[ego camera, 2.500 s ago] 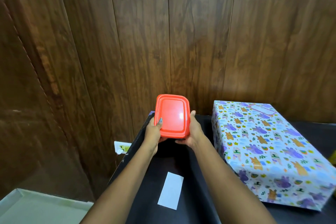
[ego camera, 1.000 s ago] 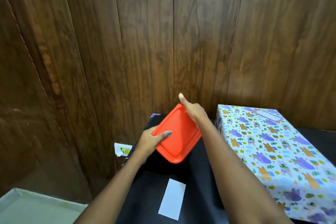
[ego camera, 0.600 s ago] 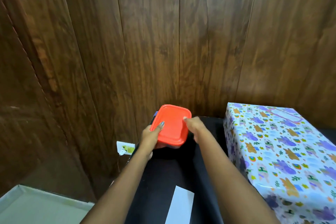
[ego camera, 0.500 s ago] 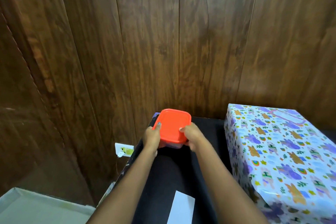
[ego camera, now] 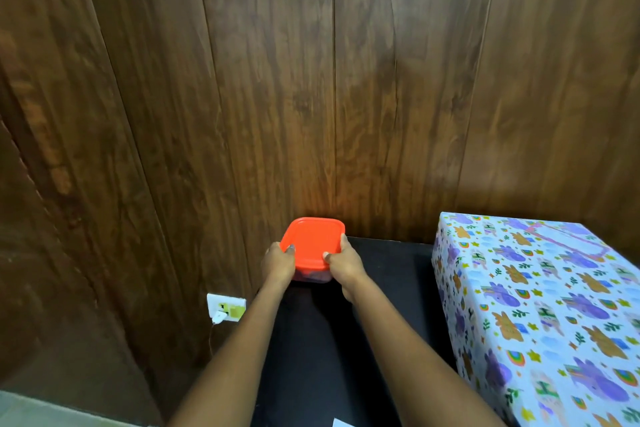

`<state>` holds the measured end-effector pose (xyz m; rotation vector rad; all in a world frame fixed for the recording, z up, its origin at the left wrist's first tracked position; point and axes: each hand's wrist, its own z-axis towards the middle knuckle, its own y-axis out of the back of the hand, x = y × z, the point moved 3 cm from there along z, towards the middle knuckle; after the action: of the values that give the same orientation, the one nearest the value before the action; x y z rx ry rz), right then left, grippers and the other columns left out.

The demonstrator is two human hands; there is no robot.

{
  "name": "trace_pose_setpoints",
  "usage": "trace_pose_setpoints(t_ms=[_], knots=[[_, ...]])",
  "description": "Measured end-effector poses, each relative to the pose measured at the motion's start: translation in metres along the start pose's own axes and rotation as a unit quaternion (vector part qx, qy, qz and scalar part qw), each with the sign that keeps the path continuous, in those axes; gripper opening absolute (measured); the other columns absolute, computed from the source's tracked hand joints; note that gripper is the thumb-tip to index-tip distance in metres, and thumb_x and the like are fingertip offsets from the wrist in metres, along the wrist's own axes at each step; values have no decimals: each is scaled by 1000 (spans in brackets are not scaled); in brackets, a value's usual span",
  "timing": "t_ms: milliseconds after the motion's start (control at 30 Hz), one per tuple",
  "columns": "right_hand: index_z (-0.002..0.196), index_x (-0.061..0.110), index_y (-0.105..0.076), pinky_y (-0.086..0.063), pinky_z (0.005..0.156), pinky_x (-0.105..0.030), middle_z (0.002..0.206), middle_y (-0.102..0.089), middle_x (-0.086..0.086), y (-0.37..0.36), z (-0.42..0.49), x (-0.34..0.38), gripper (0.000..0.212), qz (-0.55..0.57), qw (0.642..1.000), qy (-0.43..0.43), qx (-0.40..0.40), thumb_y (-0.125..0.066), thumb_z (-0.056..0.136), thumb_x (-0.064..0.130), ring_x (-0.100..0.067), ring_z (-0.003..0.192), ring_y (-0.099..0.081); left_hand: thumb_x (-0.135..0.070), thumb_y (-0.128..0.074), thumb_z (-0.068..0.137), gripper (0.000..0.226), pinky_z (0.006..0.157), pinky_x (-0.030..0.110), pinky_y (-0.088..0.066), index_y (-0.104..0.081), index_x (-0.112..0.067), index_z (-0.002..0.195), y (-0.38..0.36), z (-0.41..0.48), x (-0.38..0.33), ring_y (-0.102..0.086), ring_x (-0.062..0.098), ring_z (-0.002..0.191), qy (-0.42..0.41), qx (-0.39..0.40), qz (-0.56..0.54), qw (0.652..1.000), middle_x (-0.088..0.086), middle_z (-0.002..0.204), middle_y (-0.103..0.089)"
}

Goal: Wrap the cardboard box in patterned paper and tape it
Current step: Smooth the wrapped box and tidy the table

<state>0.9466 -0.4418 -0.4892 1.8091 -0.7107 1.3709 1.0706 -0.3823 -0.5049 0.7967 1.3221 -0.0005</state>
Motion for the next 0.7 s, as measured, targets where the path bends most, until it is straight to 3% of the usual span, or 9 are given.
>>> trace_pose_setpoints(t_ms=[167, 333, 400, 600, 700], knots=[[152, 17, -8, -37, 107, -34, 147, -36, -8, 1, 6, 2, 66, -2, 1000, 6, -1, -45, 97, 11, -23, 130, -42, -26, -46, 97, 35, 96, 40, -41, -53, 0, 120, 1, 1, -1, -53, 35, 113, 2, 8, -8, 1000, 21, 122, -58], [143, 12, -36, -43, 99, -32, 135, -51, -7, 7, 2, 7, 50, 32, 999, 27, -25, -50, 95, 12, -21, 119, -51, -27, -48, 95, 46, 108, 36, -28, -45, -3, 135, 10, -7, -8, -39, 35, 127, -2, -22, 50, 999, 19, 136, -44], [138, 11, -44, -44, 96, -31, 132, -54, -6, 13, -4, 13, 43, 44, 997, 35, -54, -50, 95, 10, -21, 117, -52, -19, -47, 94, 44, 106, 33, -25, -44, -6, 136, 17, -12, -14, -34, 34, 129, -16, -49, 51, 997, 16, 139, -42], [111, 12, -61, -50, 95, -40, 115, -63, -8, 46, -43, 38, 25, 84, 985, 54, -139, -44, 93, 4, -22, 105, -60, -9, -50, 92, 24, 92, 30, -39, -62, -6, 112, 41, -49, -51, -53, 27, 113, -84, -36, -40, 995, 12, 119, -62], [95, 15, -58, -55, 79, -32, 100, -63, -5, 68, -75, 57, 19, 117, 980, 80, -143, -45, 93, 2, -14, 80, -62, -5, -53, 89, 15, 80, 28, -40, -64, -9, 99, 50, -76, -76, -58, 24, 98, -105, 4, -120, 987, 12, 106, -66]])
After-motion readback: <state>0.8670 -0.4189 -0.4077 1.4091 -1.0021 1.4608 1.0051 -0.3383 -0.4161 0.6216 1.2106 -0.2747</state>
